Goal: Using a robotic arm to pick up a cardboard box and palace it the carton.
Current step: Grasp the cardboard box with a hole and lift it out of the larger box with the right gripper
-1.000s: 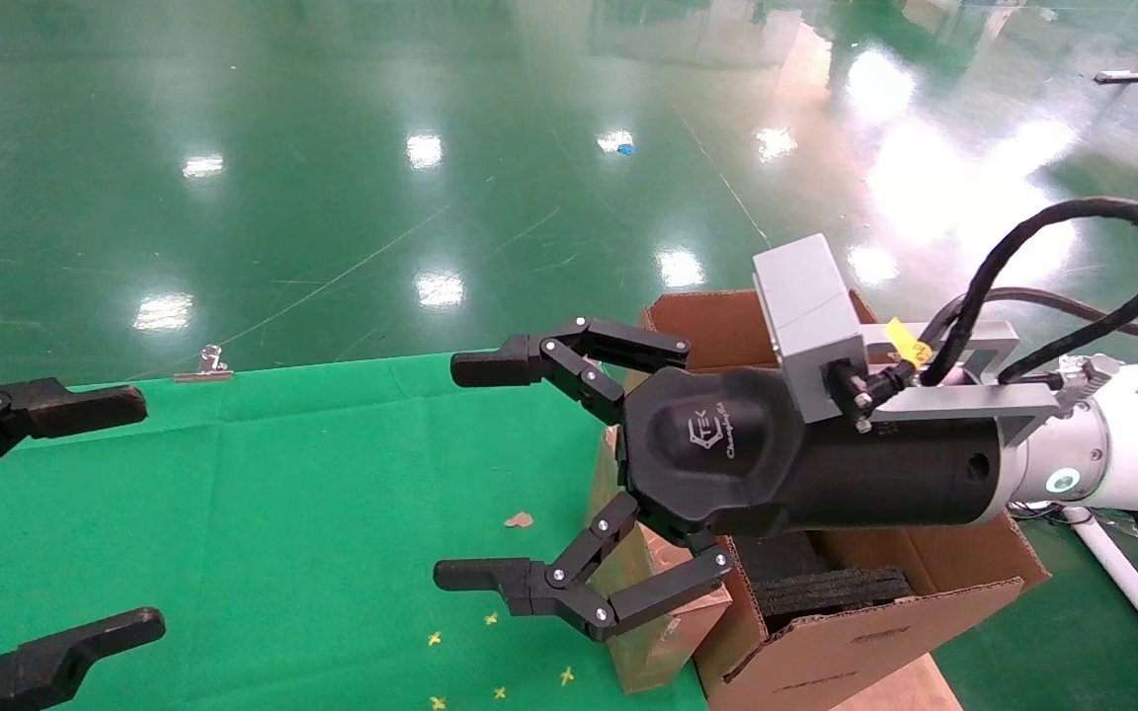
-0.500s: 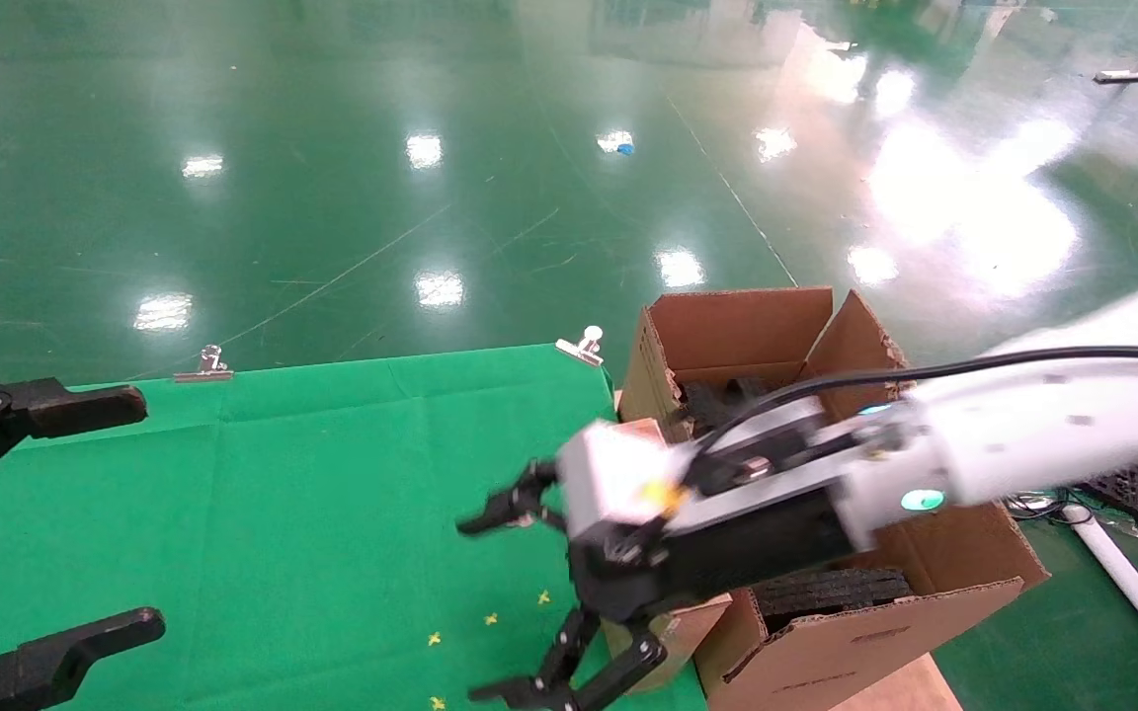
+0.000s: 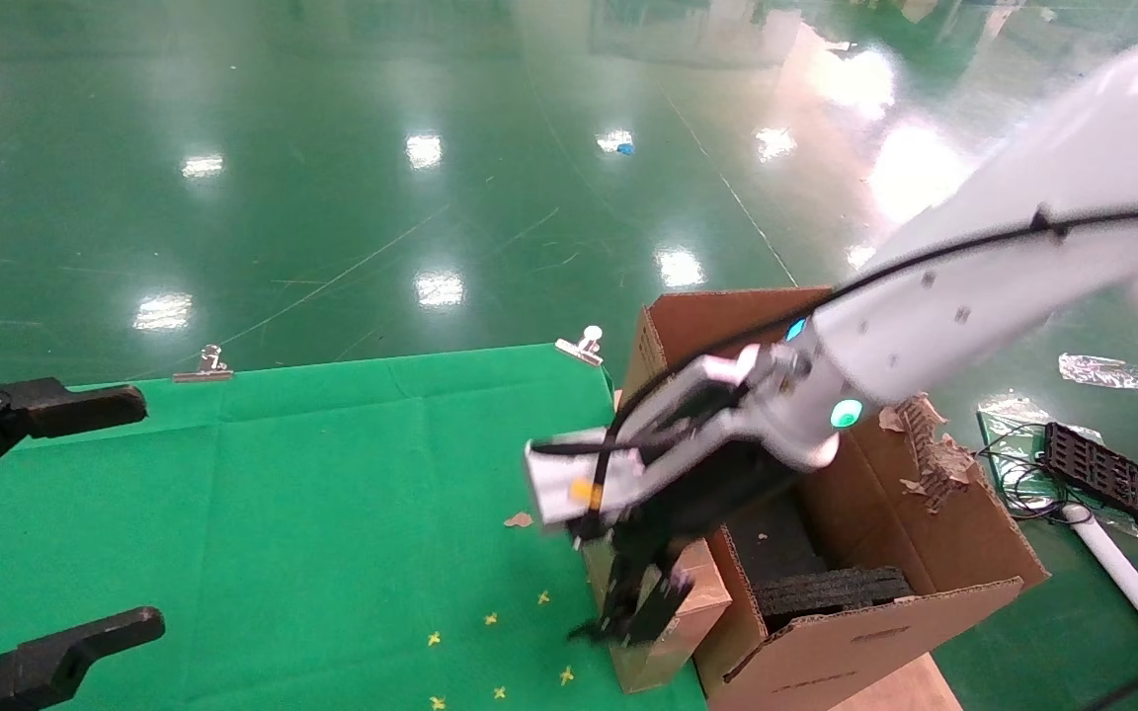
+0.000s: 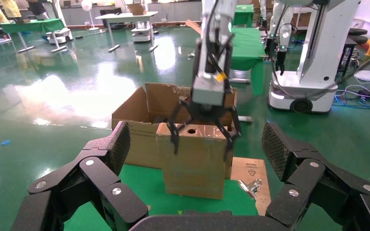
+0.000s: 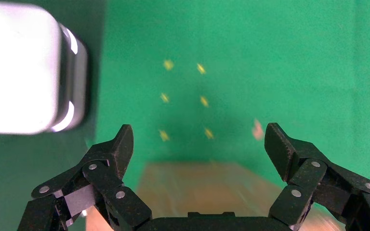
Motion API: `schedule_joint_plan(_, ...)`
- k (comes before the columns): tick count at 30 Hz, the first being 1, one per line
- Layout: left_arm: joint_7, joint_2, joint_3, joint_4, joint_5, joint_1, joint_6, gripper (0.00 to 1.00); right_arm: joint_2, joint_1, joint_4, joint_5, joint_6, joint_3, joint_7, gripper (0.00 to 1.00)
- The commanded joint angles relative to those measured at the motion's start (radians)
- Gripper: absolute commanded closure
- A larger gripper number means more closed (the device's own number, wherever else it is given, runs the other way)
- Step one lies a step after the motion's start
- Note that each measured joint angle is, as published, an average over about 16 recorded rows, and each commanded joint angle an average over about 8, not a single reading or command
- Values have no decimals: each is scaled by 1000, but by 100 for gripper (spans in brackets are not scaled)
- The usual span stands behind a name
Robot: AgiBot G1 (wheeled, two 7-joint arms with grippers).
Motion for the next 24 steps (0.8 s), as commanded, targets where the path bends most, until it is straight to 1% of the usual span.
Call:
schedule_joint_plan(1, 0, 0, 0, 0, 0, 0, 0, 0, 1, 68, 0, -11, -1, -58, 22, 0)
schedule_joint_plan(7, 0, 0, 1, 0, 0, 0, 0, 0, 16, 231, -1, -22, 0, -226, 96, 0)
schedule_joint_plan(12, 0, 0, 1, 0, -1, 0, 0, 0, 13, 326, -2, -25, 3, -357, 140, 0)
schedule_joint_plan(19, 1, -1, 1, 0, -1, 0, -1, 0, -23, 387, -1, -7, 15, -521, 196, 0)
schedule_joint_plan(24, 1, -1, 2, 0, -1, 0, -1, 0, -48, 408, -1, -9, 31, -595, 242, 0)
